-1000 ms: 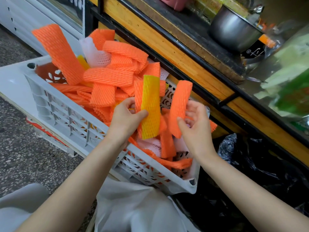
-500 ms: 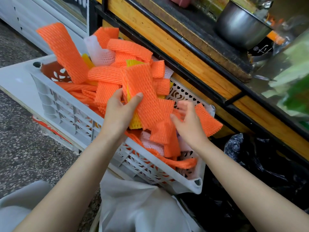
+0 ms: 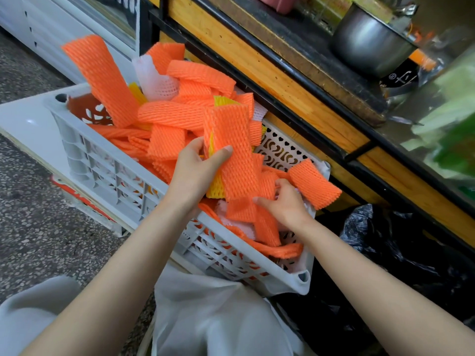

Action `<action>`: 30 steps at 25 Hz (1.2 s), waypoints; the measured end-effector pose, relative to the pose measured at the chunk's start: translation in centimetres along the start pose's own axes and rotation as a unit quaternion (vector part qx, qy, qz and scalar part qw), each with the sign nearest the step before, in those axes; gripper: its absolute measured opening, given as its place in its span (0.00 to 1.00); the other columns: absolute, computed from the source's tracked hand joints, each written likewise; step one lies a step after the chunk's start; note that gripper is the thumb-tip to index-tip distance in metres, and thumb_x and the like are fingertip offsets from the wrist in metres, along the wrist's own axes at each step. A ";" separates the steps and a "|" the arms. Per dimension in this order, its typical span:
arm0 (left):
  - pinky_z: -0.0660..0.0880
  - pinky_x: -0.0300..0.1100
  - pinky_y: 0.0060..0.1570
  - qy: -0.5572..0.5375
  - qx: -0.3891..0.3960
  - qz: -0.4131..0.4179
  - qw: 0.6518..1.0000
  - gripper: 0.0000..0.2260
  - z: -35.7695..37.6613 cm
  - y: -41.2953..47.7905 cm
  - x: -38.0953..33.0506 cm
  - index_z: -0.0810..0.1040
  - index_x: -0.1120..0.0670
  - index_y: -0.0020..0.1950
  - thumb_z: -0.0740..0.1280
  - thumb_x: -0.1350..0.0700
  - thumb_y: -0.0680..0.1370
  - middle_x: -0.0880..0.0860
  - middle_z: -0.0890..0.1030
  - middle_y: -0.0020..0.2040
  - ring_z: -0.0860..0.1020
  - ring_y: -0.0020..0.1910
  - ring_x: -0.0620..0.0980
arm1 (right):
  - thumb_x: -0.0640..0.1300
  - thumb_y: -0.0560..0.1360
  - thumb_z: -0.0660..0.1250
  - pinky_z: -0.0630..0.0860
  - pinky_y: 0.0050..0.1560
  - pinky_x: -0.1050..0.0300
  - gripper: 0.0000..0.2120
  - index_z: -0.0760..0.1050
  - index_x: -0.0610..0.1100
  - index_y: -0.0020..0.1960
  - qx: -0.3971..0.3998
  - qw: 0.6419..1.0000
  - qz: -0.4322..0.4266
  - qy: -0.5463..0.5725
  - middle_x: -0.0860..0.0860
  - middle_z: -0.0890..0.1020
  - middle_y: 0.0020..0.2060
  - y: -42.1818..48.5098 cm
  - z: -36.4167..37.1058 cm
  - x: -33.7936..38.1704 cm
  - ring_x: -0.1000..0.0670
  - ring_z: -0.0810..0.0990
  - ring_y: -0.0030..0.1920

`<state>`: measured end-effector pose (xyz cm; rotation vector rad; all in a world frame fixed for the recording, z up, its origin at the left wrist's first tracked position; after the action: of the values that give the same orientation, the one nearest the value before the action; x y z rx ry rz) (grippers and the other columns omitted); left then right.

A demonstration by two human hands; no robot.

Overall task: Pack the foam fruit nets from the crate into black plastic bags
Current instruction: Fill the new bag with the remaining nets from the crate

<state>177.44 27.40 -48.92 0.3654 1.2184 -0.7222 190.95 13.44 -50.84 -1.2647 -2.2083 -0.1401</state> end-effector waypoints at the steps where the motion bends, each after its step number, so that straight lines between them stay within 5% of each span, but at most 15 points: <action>1: 0.76 0.31 0.37 0.010 0.000 0.010 1.000 0.13 0.2 0.0 -0.1 0.76 0.59 0.60 0.68 0.57 0.76 0.50 0.82 0.48 0.81 0.41 0.39 | 0.45 0.72 0.72 0.73 0.44 0.67 0.22 0.68 0.41 0.61 -0.018 1.000 -0.018 0.005 0.53 0.77 0.49 -0.6 -0.8 0.4 0.54 0.77 0.49; 5: 0.76 0.39 0.47 0.111 -0.051 0.081 0.989 0.10 0.6 0.2 -0.6 0.76 0.56 0.56 0.69 0.57 0.76 0.50 0.80 0.47 0.79 0.44 0.45 | 0.44 0.71 0.72 0.76 0.51 0.54 0.19 0.72 0.40 0.59 -0.107 0.991 -0.038 0.071 0.49 0.81 0.49 -2.3 -4.9 0.8 0.50 0.80 0.50; 9: 0.74 0.48 0.52 0.188 -0.096 0.119 0.970 0.12 1.1 0.5 -0.6 0.75 0.56 0.55 0.70 0.54 0.74 0.57 0.80 0.52 0.78 0.50 0.54 | 0.43 0.71 0.72 0.76 0.53 0.55 0.19 0.71 0.42 0.59 -0.115 0.984 -0.054 0.122 0.50 0.80 0.51 -5.2 -8.5 1.2 0.53 0.79 0.51; 12: 0.72 0.44 0.52 0.193 -0.042 0.101 0.975 0.14 4.3 -0.6 -1.0 0.75 0.58 0.57 0.70 0.53 0.74 0.56 0.79 0.52 0.77 0.49 0.51 | 0.43 0.72 0.71 0.76 0.51 0.57 0.18 0.70 0.43 0.58 -0.109 0.981 -0.057 0.149 0.51 0.80 0.51 -6.9 -9.7 0.8 0.54 0.79 0.51; 18: 0.73 0.39 0.51 0.082 0.120 0.085 0.986 0.01 13.0 -6.6 -2.4 0.73 0.48 0.48 0.63 0.52 0.79 0.49 0.77 0.49 0.76 0.49 0.43 | 0.45 0.73 0.70 0.77 0.50 0.57 0.17 0.70 0.43 0.59 -0.161 0.975 -0.046 0.148 0.51 0.80 0.50 -10.0 -13.0 -1.5 0.55 0.79 0.48; 21: 0.71 0.47 0.60 0.135 0.200 0.128 0.962 0.15 16.3 -9.3 -1.9 0.68 0.43 0.50 0.67 0.40 0.69 0.53 0.72 0.57 0.73 0.60 0.50 | 0.46 0.74 0.69 0.77 0.49 0.54 0.15 0.70 0.42 0.57 -0.207 0.968 -0.036 0.137 0.51 0.79 0.46 -11.9 -14.8 -3.2 0.51 0.79 0.47; 27: 0.72 0.51 0.59 0.226 0.095 0.189 0.951 0.23 19.4 -10.6 -2.3 0.69 0.56 0.62 0.71 0.51 0.71 0.56 0.75 0.58 0.74 0.58 0.55 | 0.46 0.76 0.65 0.70 0.50 0.58 0.14 0.64 0.46 0.58 -0.330 0.929 -0.062 0.154 0.49 0.75 0.54 -16.3 -18.7 -6.1 0.51 0.75 0.53; 30: 0.67 0.46 0.61 0.311 0.116 0.242 0.912 0.26 22.1 -12.6 -2.8 0.68 0.58 0.65 0.72 0.50 0.72 0.55 0.73 0.58 0.71 0.60 0.54 | 0.46 0.77 0.65 0.71 0.49 0.61 0.12 0.63 0.49 0.54 -0.358 0.912 -0.087 0.179 0.48 0.75 0.54 -18.0 -20.0 -7.1 0.52 0.76 0.51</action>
<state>184.38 5.51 -37.63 1.1180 1.5530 -0.3133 187.59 -9.06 -34.76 -1.2485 -1.9871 -1.2458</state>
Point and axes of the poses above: each hand's wrist, its own y-axis towards the middle knuckle, its own z-axis out of the palm, x = y × z, the point moved 2 cm from there along y, towards the middle knuckle
